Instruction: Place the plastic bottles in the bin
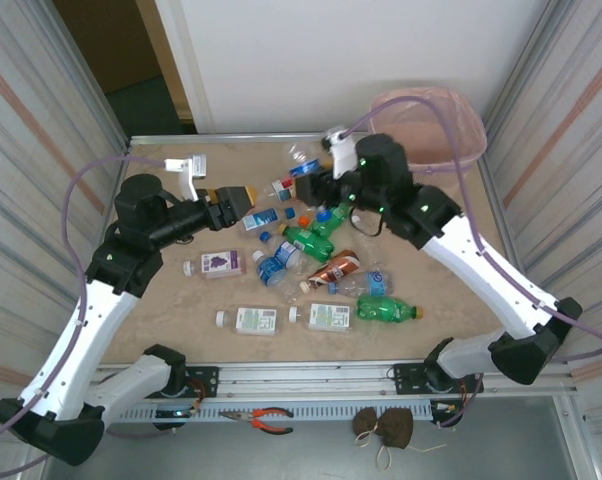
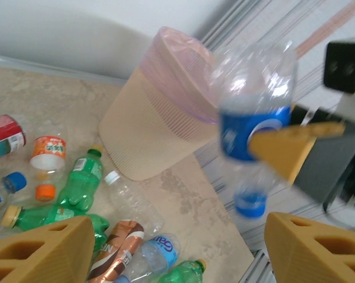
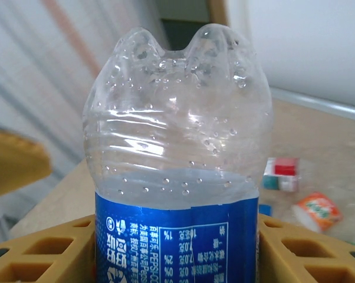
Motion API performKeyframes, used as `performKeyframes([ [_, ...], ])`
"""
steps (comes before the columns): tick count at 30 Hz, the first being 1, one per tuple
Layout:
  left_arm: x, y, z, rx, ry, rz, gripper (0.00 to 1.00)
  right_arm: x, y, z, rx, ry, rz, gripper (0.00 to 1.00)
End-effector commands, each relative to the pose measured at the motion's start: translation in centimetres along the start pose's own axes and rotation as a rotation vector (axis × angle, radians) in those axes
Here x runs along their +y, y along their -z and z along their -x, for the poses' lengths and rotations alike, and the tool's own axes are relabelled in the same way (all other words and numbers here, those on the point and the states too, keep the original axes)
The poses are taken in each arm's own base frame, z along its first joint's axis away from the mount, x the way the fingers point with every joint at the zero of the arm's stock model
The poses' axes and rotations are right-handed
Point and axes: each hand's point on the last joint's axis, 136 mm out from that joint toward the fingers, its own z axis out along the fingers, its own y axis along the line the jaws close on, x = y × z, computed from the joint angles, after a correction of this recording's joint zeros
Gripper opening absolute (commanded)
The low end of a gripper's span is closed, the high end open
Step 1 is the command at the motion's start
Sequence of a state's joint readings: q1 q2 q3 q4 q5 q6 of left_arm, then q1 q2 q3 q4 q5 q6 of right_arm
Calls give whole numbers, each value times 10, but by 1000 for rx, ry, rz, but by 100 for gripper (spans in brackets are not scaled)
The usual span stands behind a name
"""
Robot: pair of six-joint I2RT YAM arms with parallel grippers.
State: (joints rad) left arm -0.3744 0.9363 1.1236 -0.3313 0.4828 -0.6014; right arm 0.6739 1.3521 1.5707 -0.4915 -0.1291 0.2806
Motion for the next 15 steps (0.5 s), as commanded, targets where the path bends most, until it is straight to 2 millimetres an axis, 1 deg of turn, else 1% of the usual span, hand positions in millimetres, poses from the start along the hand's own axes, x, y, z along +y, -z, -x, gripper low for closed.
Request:
performKeyframes([
  [1, 8, 9, 0, -8, -23, 42, 76, -26, 29, 30, -43, -30, -53, 56],
  [3, 15, 9, -2, -5, -13, 59, 76, -53, 39, 46, -73, -49, -111, 57],
  [5, 22, 9, -3, -7, 0, 71, 76, -84, 49, 60, -103, -63, -183, 57],
  [6, 25, 9, -3, -6, 5, 73, 76, -97, 52, 65, -112, -70, -210, 57],
  [8, 30, 8, -4, -7, 16, 76, 76, -130, 59, 74, -129, -89, -281, 57],
  [12, 38, 4, -7, 9, 30, 82, 75, -189, 66, 80, -122, -101, -411, 57],
  [13, 40, 3, -8, 12, 31, 86, 75, -206, 66, 76, -102, -106, -454, 57],
  [14, 42, 2, -9, 16, 33, 91, 75, -217, 71, 83, -111, -89, -490, 57],
  [15, 44, 1, -9, 19, 35, 94, 75, -230, 71, 82, -96, -84, -524, 57],
])
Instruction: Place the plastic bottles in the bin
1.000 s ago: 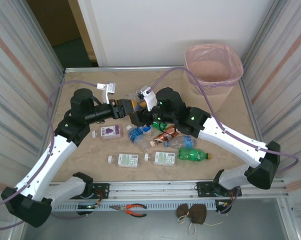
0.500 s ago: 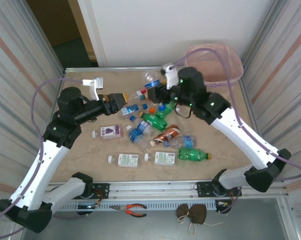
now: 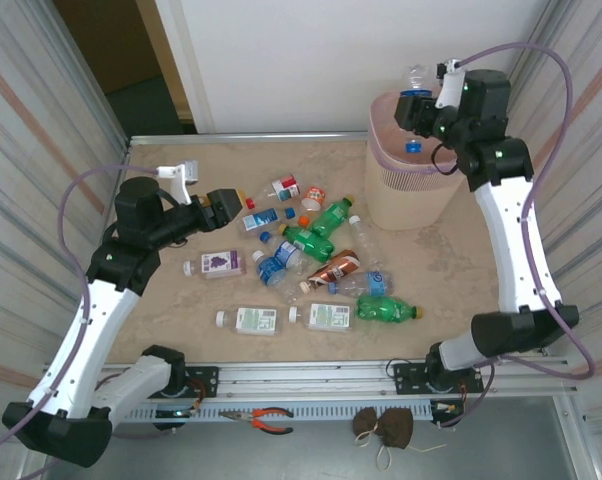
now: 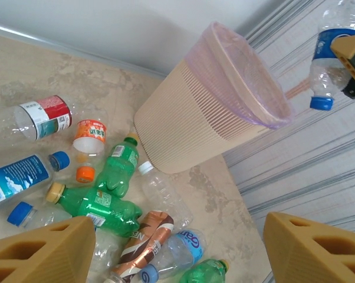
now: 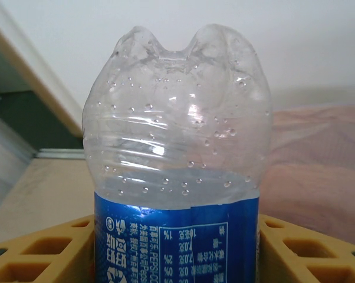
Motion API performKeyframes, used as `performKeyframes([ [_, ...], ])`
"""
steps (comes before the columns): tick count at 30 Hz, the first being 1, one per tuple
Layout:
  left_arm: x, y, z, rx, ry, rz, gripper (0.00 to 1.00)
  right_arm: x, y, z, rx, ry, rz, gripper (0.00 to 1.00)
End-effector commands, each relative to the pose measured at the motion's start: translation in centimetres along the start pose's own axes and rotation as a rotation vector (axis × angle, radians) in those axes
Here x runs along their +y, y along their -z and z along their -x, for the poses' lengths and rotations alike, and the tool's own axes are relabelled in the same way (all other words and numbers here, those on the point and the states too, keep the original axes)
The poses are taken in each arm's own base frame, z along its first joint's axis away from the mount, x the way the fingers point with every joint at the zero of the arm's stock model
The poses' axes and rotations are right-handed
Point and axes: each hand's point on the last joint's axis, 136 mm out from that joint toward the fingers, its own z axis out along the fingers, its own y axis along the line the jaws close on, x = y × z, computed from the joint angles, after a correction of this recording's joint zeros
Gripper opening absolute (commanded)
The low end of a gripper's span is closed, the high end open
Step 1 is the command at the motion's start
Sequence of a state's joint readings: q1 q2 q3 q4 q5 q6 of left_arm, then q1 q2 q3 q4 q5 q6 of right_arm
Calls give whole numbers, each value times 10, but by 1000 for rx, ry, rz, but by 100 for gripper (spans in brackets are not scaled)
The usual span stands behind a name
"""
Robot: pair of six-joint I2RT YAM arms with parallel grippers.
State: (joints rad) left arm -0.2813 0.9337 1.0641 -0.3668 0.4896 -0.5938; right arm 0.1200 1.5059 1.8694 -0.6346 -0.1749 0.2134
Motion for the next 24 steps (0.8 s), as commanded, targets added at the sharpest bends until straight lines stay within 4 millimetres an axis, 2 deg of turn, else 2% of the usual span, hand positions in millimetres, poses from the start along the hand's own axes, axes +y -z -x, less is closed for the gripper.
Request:
performKeyframes([
  [1, 3, -3, -1, 9, -21, -8, 75, -36, -15, -3, 48, 68, -110, 57],
  [6, 13, -8, -1, 15, -9, 7, 75, -88, -47, -23, 159, 100, -240, 56],
  [10, 19, -14, -2, 23, -1, 13, 75, -117, -73, -55, 288, 143, -305, 56],
  [16, 27, -20, -5, 36, 14, 21, 75, -165, -96, -99, 460, 222, -476, 55],
  [19, 30, -21, -5, 38, 18, 23, 75, -178, -107, -120, 523, 234, -503, 55],
  [24, 34, -22, -5, 38, 26, 27, 74, -189, -127, -146, 589, 248, -500, 55],
])
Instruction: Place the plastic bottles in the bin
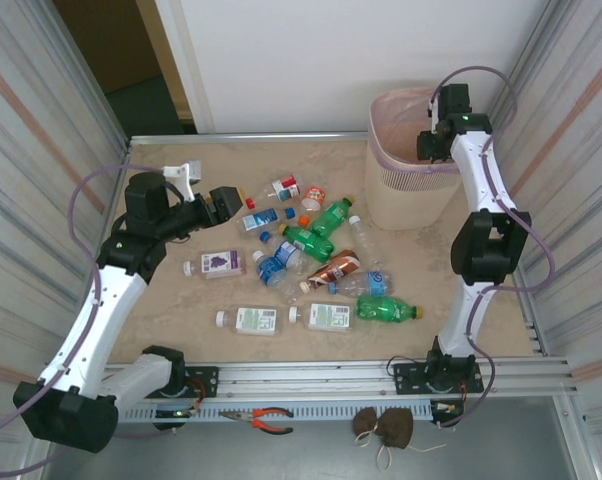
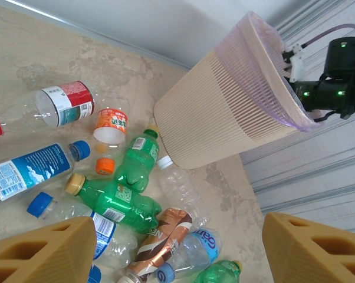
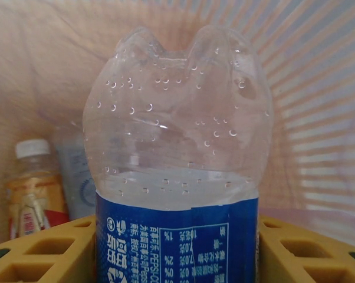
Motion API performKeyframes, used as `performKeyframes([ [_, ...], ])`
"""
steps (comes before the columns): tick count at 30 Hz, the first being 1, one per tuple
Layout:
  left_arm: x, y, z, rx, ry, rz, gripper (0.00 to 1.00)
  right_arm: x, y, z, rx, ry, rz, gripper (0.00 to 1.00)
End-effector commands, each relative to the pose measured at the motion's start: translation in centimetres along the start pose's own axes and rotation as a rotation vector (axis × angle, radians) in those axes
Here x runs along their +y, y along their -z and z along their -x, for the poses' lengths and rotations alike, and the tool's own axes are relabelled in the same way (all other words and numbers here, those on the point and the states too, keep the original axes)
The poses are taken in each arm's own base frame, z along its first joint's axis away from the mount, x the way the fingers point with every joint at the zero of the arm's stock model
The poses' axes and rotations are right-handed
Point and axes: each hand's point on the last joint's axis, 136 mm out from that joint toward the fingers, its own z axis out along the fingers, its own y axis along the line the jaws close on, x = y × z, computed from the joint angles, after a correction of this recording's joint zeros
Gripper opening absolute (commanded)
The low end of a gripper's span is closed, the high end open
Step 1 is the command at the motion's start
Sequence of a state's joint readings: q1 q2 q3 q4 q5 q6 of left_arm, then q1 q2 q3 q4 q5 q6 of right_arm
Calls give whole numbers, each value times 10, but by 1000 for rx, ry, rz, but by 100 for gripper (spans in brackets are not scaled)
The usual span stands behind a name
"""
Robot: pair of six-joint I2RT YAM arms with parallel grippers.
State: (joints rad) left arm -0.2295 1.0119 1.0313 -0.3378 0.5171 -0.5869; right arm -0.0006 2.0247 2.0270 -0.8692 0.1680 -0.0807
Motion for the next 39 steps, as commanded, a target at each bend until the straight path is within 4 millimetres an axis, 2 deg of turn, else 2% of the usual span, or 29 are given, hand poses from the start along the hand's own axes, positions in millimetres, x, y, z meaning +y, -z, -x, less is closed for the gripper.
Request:
performKeyframes([
  [1, 0, -2, 0, -2, -22, -25, 74, -6, -11, -1, 24, 40, -40, 56],
  [11, 10, -3, -3, -4, 4, -12, 74, 5, -64, -30, 130, 59, -24, 58],
  [17, 13, -3, -5, -4, 13, -7, 74, 6, -71, -35, 145, 60, -27, 62],
  [24, 17, -4, -8, 1, 25, -2, 74, 6, -57, -27, 111, 42, -18, 70],
  [27, 19, -5, -10, 4, 31, 3, 74, 3, -47, -22, 94, 34, -17, 75],
  [30, 26, -7, -12, 7, 53, 26, 74, 2, -34, -16, 72, 26, -15, 75],
  [36, 60, -7, -21, -5, 203, 165, 69, 3, 4, 1, -7, -17, 19, 76],
  [39, 89, -6, -29, -31, 346, 276, 67, 2, 28, 11, -56, -38, 41, 76],
])
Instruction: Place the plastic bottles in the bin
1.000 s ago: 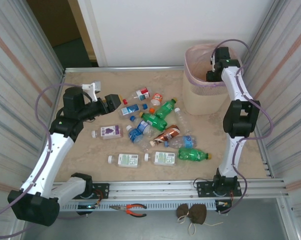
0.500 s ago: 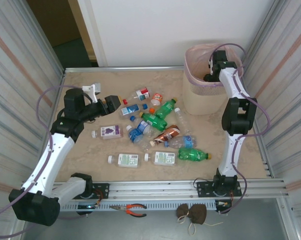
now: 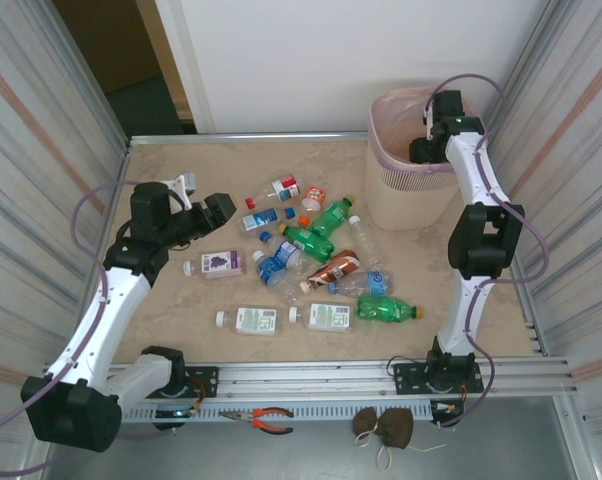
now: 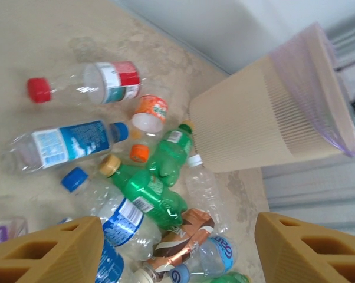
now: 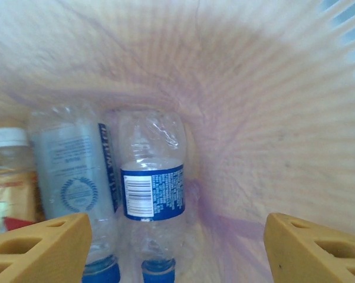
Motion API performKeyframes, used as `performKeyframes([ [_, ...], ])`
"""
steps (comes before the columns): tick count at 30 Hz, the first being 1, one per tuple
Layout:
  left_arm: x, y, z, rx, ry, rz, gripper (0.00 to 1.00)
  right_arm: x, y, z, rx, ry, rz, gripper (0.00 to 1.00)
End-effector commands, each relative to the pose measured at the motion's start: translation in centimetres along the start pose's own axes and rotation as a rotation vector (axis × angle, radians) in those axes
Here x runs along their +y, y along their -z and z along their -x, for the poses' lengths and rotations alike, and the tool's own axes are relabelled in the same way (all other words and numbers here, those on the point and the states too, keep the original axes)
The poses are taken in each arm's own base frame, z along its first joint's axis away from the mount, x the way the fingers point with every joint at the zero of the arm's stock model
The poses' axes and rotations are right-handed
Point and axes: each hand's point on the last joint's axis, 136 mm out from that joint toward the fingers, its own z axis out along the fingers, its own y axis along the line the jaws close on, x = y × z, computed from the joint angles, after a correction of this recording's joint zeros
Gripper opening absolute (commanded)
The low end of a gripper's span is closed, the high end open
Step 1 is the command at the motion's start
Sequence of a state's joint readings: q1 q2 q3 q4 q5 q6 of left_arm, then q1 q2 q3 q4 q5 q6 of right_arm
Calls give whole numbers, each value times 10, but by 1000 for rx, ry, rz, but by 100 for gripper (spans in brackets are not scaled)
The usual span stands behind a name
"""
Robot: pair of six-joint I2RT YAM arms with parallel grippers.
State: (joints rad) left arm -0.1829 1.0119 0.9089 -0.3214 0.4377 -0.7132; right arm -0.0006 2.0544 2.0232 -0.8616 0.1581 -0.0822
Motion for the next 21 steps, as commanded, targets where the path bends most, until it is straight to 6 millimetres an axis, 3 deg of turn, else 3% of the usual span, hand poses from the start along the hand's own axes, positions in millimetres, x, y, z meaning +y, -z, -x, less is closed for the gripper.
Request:
performKeyframes([
  [1, 43, -2, -4, -36, 209, 172, 67, -1, 52, 19, -101, -49, 38, 76],
  [13, 148, 22, -36, -113, 769, 520, 62, 10, 165, 43, -312, -22, 51, 79],
  [21, 193, 31, -62, -127, 1131, 613, 67, 23, 225, 41, -423, 10, 55, 80],
])
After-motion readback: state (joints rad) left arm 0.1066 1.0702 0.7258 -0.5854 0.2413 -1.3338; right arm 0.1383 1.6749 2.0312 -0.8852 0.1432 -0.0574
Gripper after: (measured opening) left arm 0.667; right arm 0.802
